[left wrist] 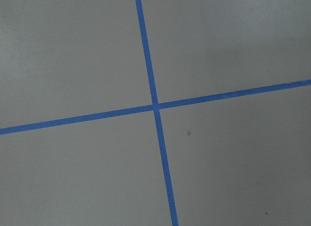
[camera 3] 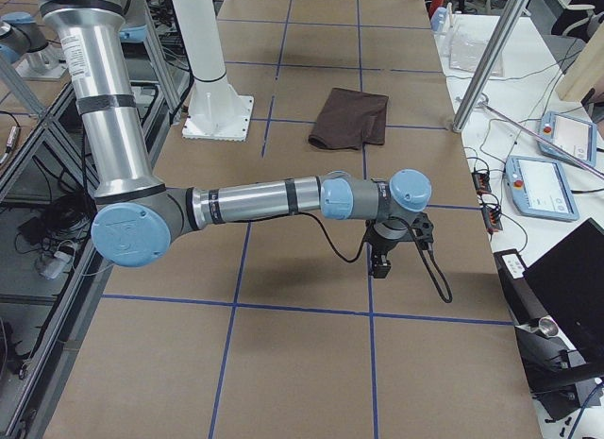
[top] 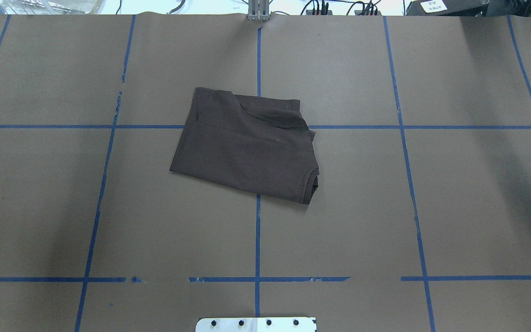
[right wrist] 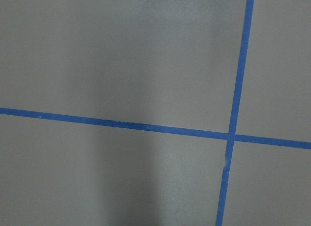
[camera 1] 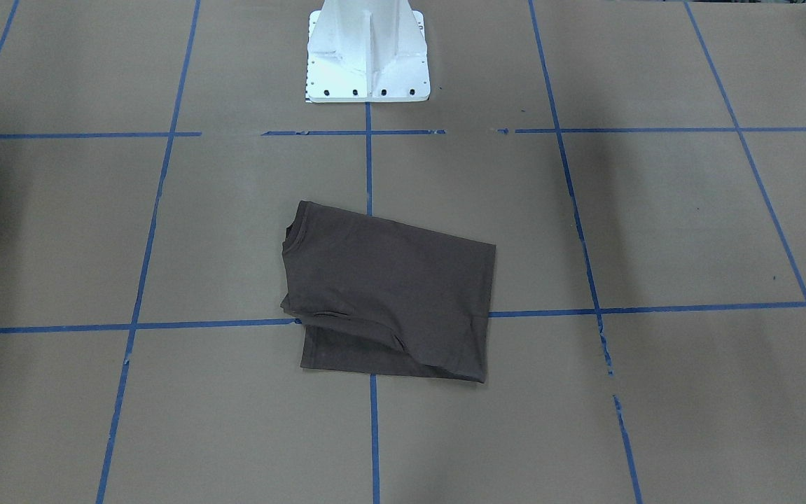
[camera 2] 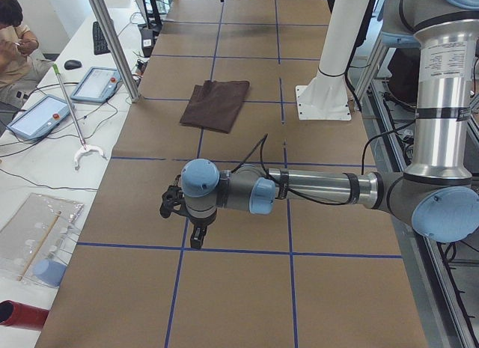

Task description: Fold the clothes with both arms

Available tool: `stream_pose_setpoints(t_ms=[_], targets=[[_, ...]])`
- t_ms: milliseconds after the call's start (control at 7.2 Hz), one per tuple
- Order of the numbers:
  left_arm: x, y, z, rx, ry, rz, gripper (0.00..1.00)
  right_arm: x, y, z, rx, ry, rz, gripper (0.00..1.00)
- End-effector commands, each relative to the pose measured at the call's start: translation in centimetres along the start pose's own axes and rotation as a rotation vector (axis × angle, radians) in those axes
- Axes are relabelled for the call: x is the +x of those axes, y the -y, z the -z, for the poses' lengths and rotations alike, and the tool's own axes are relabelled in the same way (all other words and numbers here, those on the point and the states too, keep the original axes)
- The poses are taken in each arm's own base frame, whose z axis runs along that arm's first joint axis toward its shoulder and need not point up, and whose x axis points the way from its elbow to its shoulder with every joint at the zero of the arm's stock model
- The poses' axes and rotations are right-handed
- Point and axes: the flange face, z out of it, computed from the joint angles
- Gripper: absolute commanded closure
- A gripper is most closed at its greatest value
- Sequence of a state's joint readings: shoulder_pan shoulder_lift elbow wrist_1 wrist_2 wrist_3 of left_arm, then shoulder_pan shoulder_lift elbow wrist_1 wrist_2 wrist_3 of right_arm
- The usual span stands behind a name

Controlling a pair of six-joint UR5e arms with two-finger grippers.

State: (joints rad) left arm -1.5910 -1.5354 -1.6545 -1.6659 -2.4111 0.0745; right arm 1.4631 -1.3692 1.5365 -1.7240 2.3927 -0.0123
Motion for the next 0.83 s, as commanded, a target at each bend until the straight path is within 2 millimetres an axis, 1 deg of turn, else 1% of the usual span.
stream_pose_setpoints(t_ms=[0, 278, 417, 556, 695], targets=[[0.7, 0.6, 0.6, 0.012, 0.001, -0.013, 0.0, 0.5, -0.6, -0.5, -0.008, 0.0, -0.009, 0.0], [1.4, 1.8, 1.3, 0.029, 0.002, -0.033, 0.0, 0.5, -0.6, -0.4, -0.007, -0.001, -0.008, 0.0], [1.5, 2.1, 1.5, 0.033, 0.002, -0.036, 0.0, 0.6, -0.5, -0.5, -0.009, -0.003, -0.012, 0.0], [1.5, 1.6, 1.5, 0.031, 0.001, -0.032, 0.0, 0.4, -0.6, -0.2, -0.003, 0.002, -0.006, 0.0], [1.3, 1.6, 1.2, 0.027, 0.003, -0.03, 0.0, 0.5, -1.0, -0.2, -0.003, 0.002, -0.008, 0.0]])
